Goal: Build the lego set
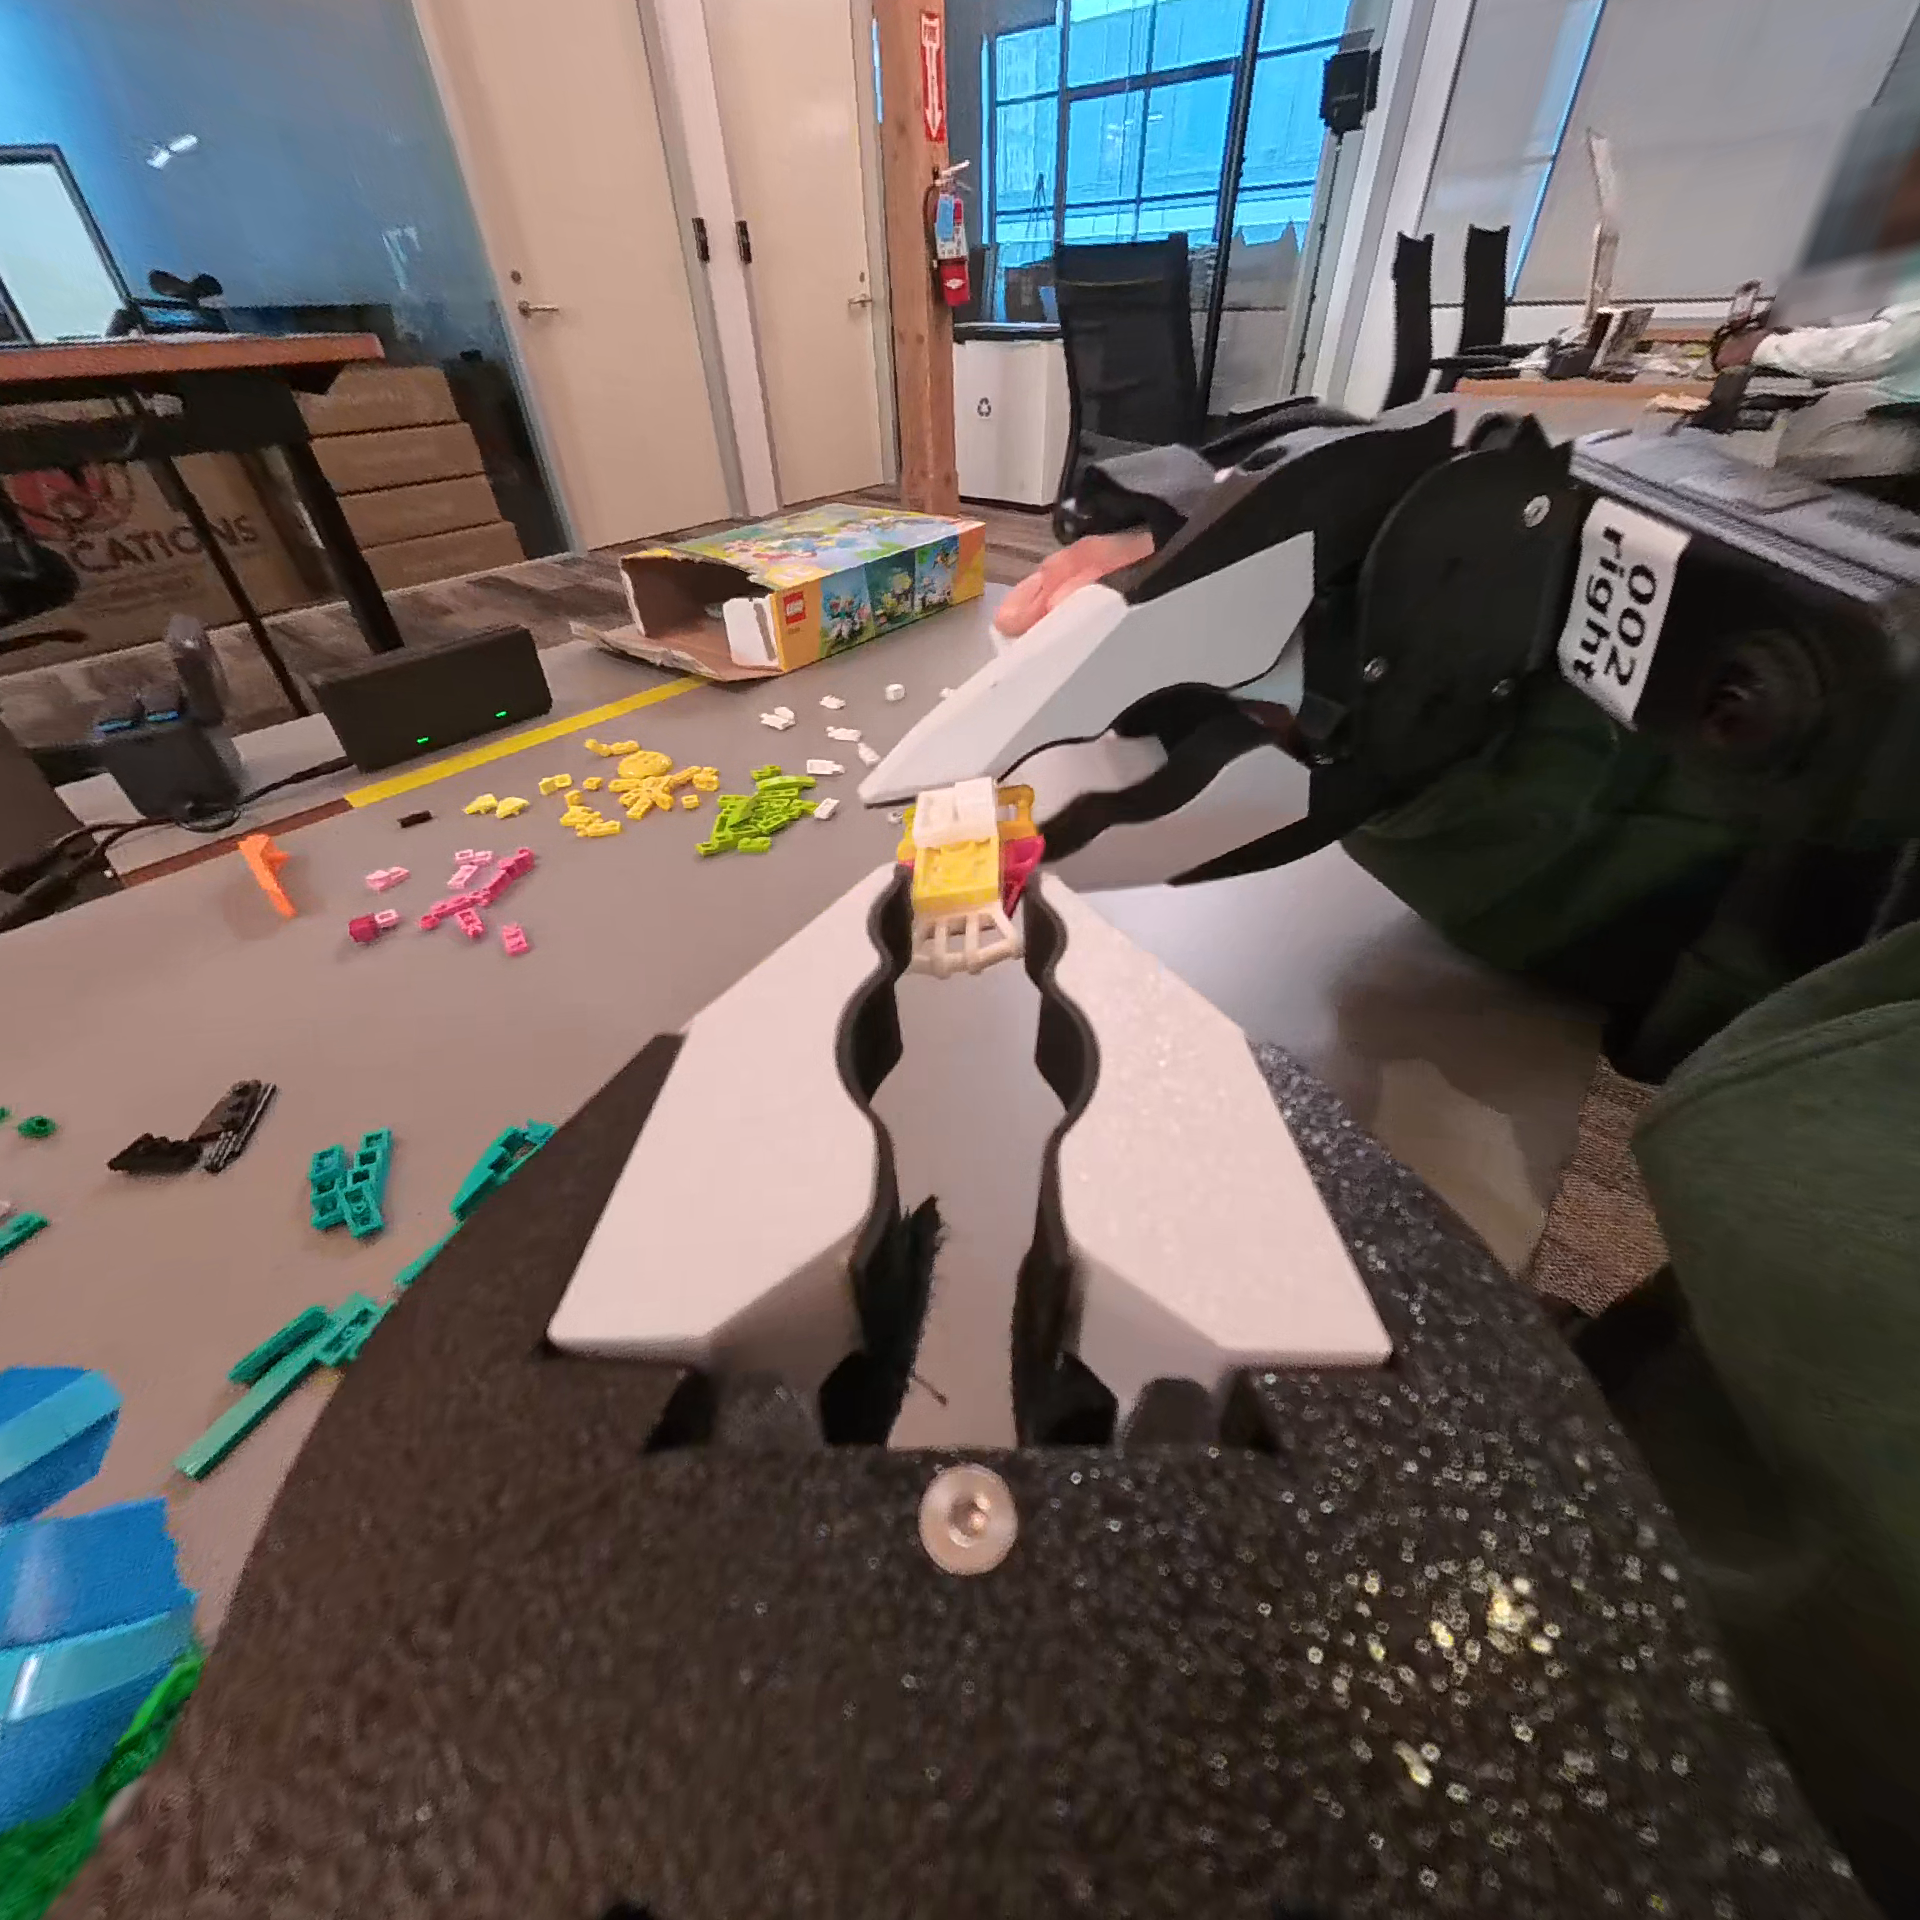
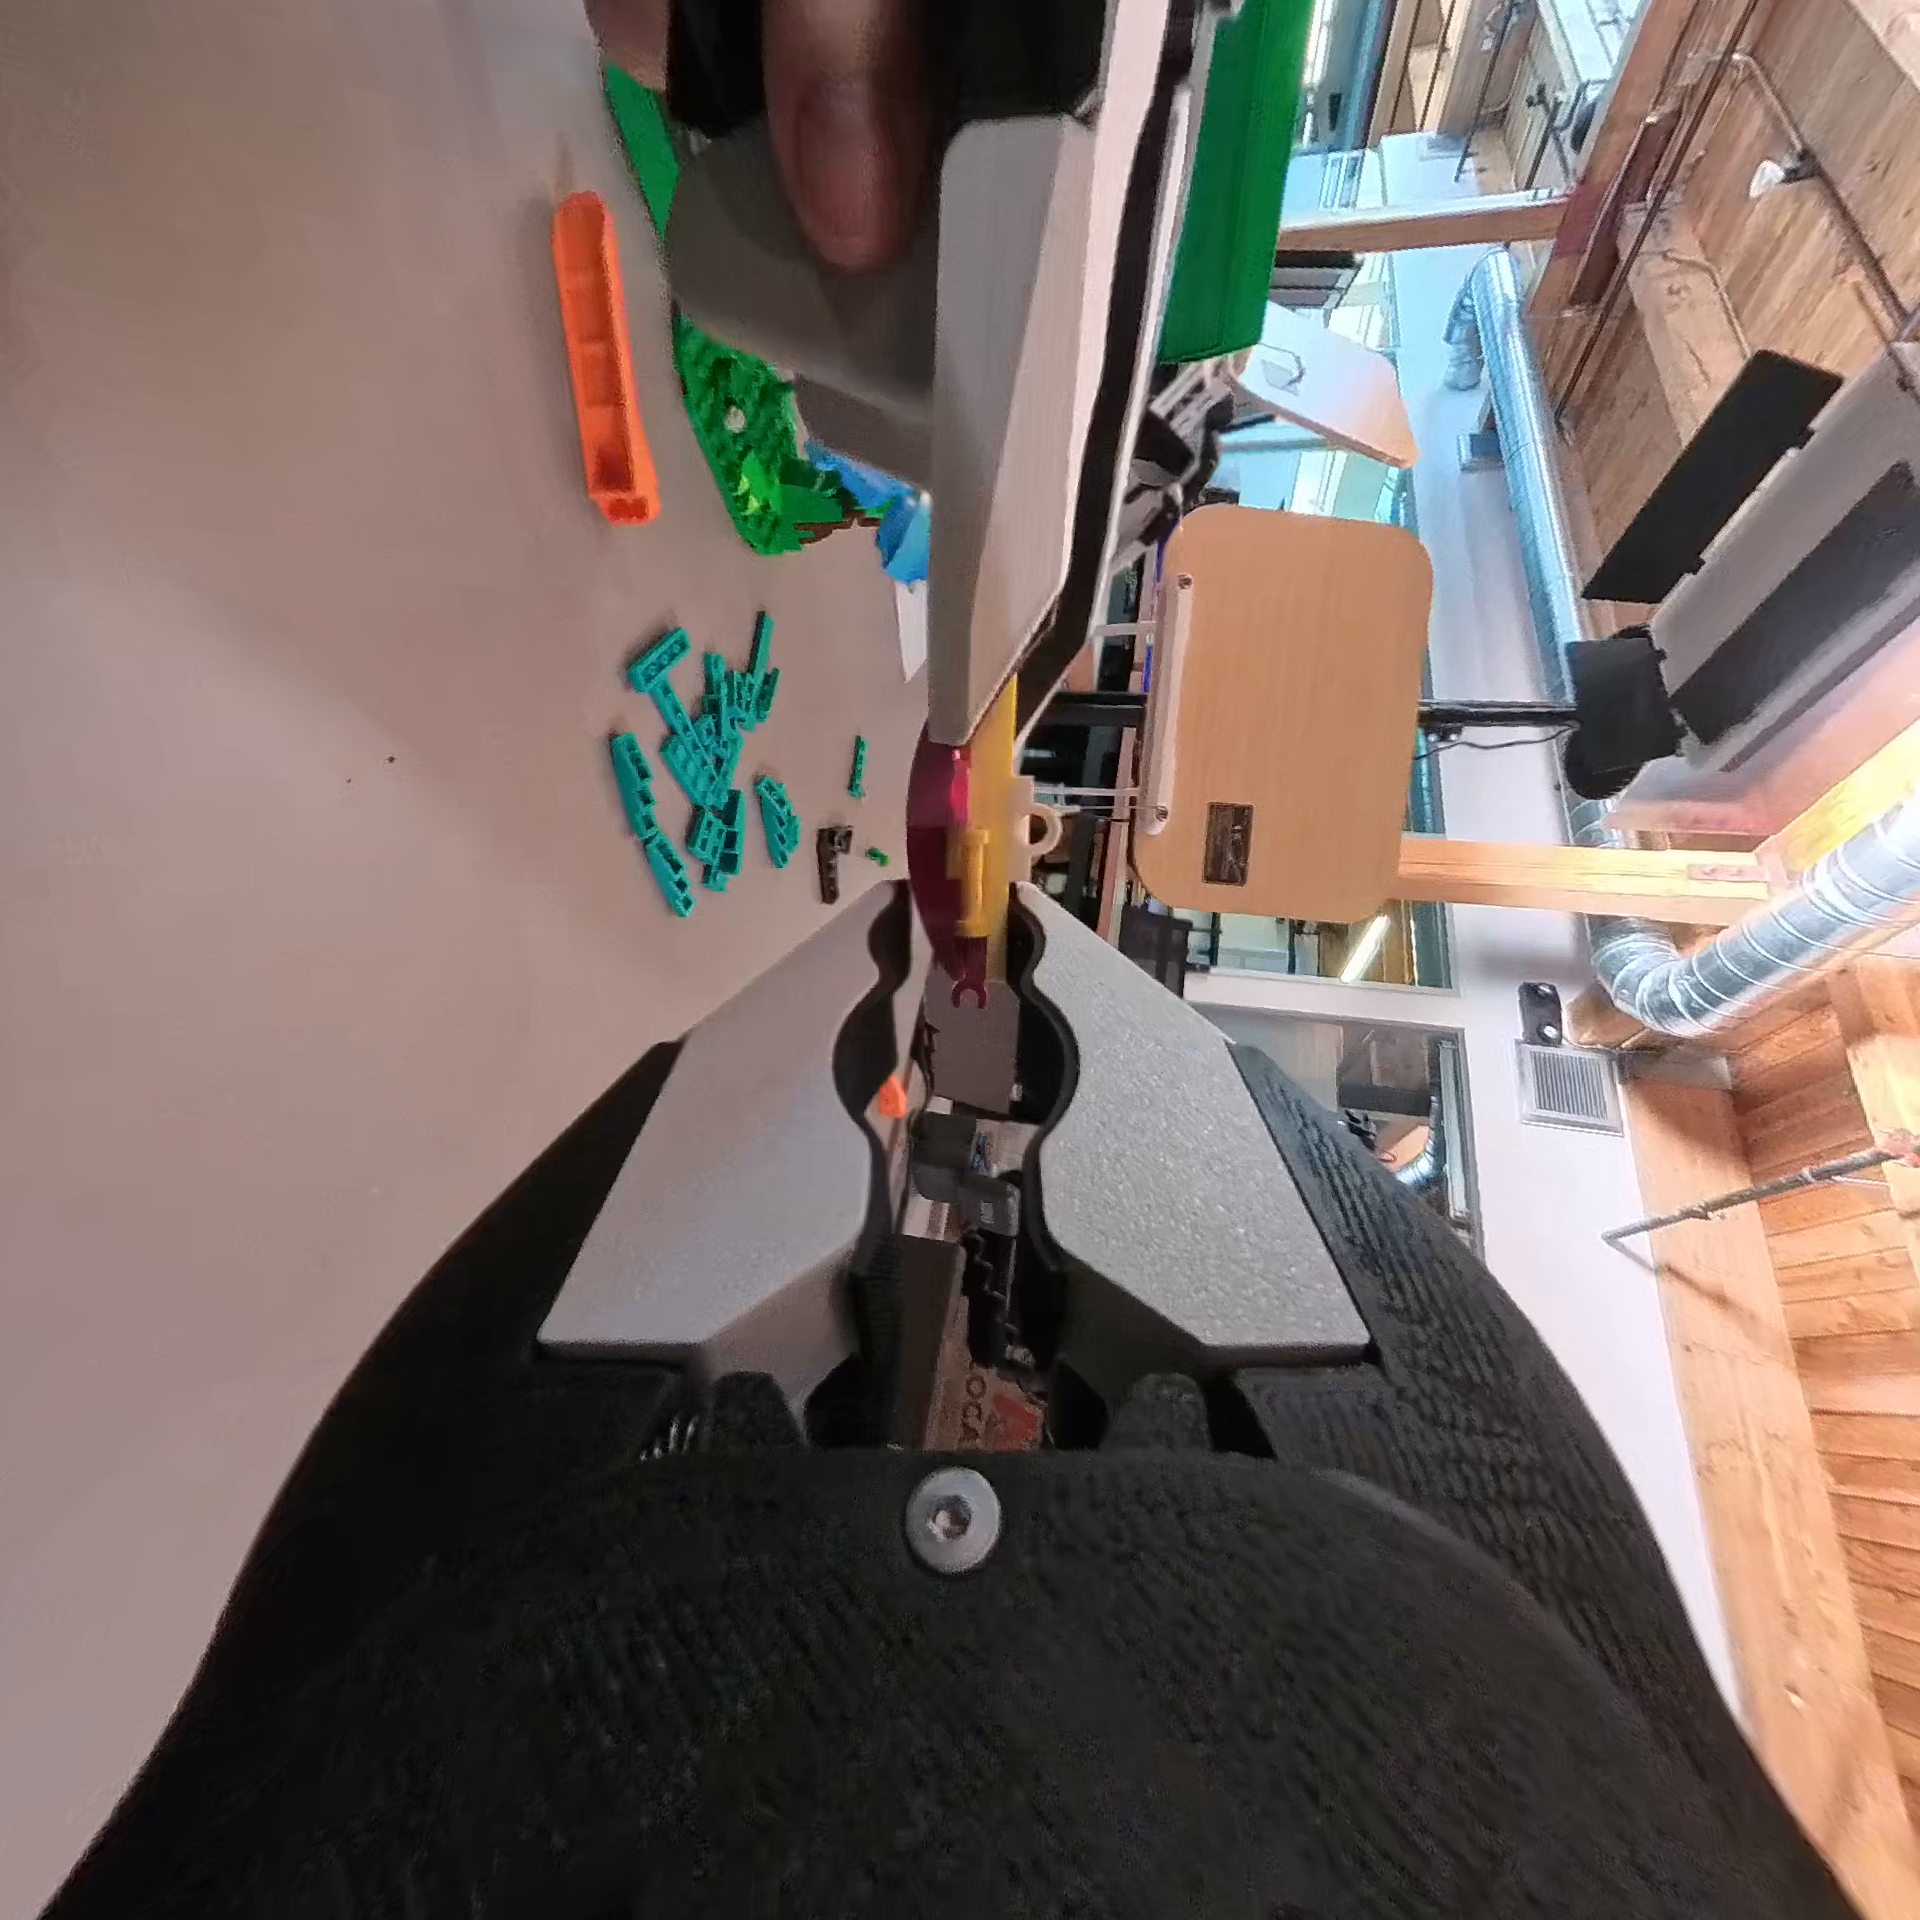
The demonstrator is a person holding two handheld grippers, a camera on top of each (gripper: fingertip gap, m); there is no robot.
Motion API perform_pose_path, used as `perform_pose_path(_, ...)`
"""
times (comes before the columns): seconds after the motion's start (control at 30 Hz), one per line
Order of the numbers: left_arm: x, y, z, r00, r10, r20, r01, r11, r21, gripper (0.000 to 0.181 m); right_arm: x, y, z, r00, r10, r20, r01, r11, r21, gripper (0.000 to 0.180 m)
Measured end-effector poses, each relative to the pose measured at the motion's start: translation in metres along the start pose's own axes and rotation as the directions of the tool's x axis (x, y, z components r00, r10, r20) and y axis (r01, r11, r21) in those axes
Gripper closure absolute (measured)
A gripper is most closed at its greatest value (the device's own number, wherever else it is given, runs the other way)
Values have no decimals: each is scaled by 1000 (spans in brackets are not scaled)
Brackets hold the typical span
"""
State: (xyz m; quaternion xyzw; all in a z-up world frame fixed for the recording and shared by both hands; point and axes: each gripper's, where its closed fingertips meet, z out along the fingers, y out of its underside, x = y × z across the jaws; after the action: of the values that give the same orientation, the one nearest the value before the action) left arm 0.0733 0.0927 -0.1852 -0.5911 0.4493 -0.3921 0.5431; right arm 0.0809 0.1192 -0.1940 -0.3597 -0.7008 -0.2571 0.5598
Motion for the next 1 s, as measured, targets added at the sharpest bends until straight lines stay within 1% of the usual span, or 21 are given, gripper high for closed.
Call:
perform_pose_path(0.03,0,2,2,1000,4,16,-4,1000,0,161,-5,2,0,1000,3,14,-3,1000,16,158)
perform_pose_path(0.1,0,7,5,999,33,43,-33,999,-14,162,-17,13,-1,999,23,39,-24,999,29,143)
perform_pose_path(0.13,3,9,6,998,52,40,-51,998,-23,162,-23,23,-2,997,53,47,-54,998,16,139)
perform_pose_path(0.2,2,9,6,994,86,63,-85,996,-25,162,-32,45,-5,985,164,49,-163,987,-8,132)
perform_pose_path(0.27,1,9,7,992,104,77,-103,994,-23,162,-38,66,-8,951,309,23,-309,951,-5,130)
perform_pose_path(0.33,-1,10,13,990,111,89,-111,994,-10,162,-39,86,-12,883,468,-26,-468,884,15,129)
perform_pose_path(0.4,-4,12,21,984,141,113,-142,990,8,162,-36,99,-16,791,609,-61,-606,793,66,130)
perform_pose_path(0.5,-10,14,36,961,221,164,-227,974,16,162,-28,115,-19,645,757,-106,-742,653,153,130)
perform_pose_path(0.6,-16,17,48,939,282,197,-291,957,15,162,-23,133,-22,572,805,-157,-788,593,166,133)
perform_pose_path(0.7,-17,18,53,937,291,196,-302,953,27,162,-20,143,-25,513,839,-181,-819,542,190,135)
perform_pose_path(0.9,-12,24,51,950,259,173,-271,961,51,162,-17,156,-28,430,883,-189,-858,465,219,138)
perform_pose_path(1.0,-10,26,50,948,269,168,-280,959,46,162,-18,161,-28,399,897,-188,-872,435,225,138)
